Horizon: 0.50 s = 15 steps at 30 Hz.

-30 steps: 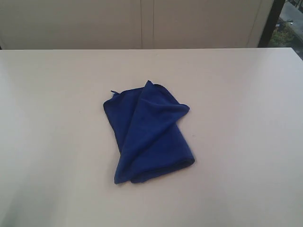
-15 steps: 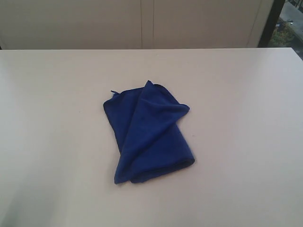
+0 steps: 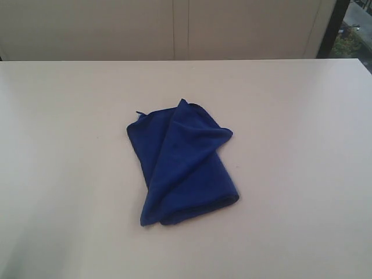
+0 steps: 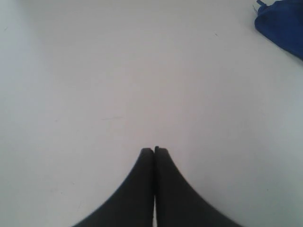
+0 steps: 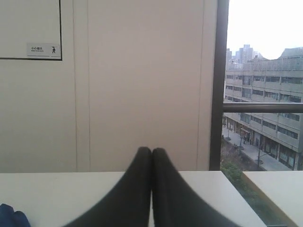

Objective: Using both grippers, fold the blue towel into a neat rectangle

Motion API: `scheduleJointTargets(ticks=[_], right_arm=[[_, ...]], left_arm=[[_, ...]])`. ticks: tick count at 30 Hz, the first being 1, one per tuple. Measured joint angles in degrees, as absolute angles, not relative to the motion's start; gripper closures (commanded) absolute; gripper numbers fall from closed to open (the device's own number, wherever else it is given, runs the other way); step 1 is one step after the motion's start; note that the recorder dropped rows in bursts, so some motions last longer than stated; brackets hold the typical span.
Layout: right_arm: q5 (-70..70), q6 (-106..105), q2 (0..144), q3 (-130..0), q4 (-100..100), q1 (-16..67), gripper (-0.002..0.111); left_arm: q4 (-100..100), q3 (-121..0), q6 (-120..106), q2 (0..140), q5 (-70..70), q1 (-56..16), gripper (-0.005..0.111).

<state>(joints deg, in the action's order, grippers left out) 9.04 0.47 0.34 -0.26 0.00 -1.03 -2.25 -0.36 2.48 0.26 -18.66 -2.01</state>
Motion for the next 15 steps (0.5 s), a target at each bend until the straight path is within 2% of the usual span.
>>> scheduleJointTargets(ticks=[9, 15], right_arm=[[2.77, 0.47, 0.34, -1.49, 0.0, -1.03, 0.108], [-9.19, 0.47, 3.46, -12.03, 0.0, -1.03, 0.108]], left_arm=[[-2.25, -0.36, 2.48, 0.26, -18.66, -2.01, 0.107], [-2.25, -0.36, 2.48, 0.26, -18.66, -2.01, 0.107]])
